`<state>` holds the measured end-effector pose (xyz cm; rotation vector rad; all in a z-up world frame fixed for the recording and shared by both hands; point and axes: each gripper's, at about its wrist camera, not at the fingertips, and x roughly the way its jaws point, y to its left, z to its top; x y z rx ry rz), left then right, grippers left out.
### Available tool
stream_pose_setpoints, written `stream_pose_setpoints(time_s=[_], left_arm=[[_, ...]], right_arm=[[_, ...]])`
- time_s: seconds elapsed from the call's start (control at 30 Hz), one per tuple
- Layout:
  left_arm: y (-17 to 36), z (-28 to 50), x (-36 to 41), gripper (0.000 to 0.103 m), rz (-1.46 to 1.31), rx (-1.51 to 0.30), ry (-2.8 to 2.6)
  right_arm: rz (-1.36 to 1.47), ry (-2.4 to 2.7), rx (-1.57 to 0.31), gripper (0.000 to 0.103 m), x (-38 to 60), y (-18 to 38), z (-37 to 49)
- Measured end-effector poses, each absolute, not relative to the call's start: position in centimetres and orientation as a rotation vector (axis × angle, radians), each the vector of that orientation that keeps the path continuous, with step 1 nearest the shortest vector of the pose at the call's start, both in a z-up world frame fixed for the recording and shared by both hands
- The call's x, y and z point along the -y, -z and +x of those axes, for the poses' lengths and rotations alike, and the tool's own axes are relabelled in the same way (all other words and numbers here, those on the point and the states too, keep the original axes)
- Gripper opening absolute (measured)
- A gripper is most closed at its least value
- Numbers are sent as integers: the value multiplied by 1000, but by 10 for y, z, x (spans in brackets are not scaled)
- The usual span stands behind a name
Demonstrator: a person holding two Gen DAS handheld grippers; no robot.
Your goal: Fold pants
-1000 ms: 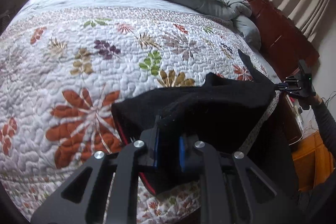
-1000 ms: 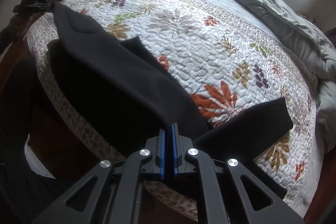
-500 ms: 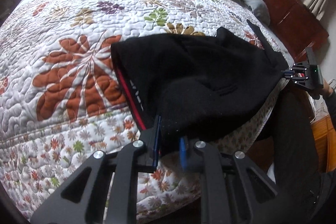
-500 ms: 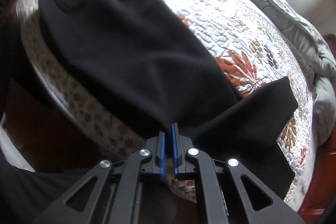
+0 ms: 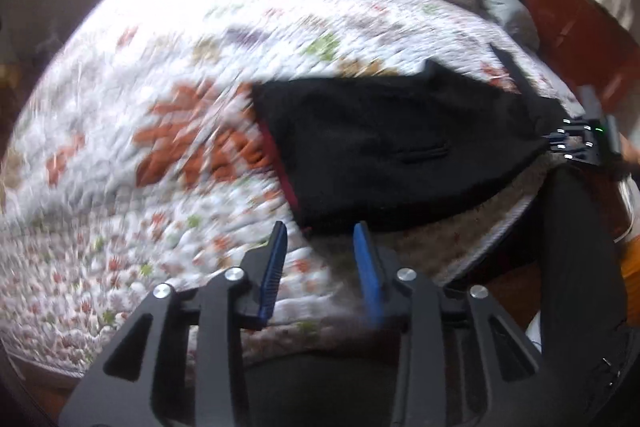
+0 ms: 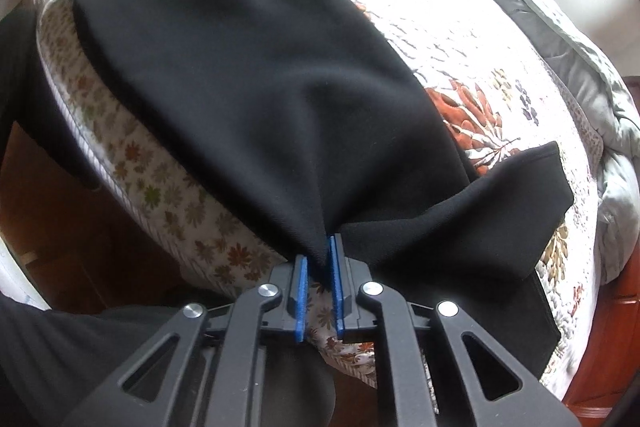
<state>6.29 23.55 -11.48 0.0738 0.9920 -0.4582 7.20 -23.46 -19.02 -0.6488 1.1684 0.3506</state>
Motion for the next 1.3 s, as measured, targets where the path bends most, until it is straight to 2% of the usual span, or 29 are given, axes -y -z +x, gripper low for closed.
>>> stream_pose_setpoints(time_s=[0.1,0.13,0.17,0.2,0.27,0.4,0.47,0.5,0.63,0.77,0.9,1.03,1.2,1.3], left_arm=[[89,51,-194,58,109,-913,522],[81,52,-177,63,96,-884,556],[77,53,-165,74,77,-863,582],[74,55,-152,84,57,-837,606],[75,65,-116,93,17,-771,632],[106,89,-41,93,43,-782,651],[126,103,-13,93,66,-812,625],[139,110,4,93,63,-839,613],[175,133,41,93,27,-936,528],[197,138,59,93,122,-977,452],[209,135,62,99,184,-960,433],[210,136,62,100,182,-951,433],[210,136,65,100,178,-949,441],[210,136,65,100,180,-946,442]], right_arm=[[-612,-365,-1178,15,234,185,73],[-583,-377,-1185,22,237,181,75],[-535,-394,-1193,28,240,175,77],[-463,-416,-1201,30,245,166,80],[-245,-462,-1205,31,266,137,93],[5,-279,-1156,34,330,89,148],[129,-80,-1151,42,376,79,191],[172,-2,-1153,43,393,79,211],[267,217,-1189,43,445,103,297],[249,366,-1232,52,461,141,352],[215,486,-1249,54,472,167,382],[160,569,-1285,61,473,187,400],[161,636,-1307,58,484,192,396],[174,606,-1306,32,488,184,391]])
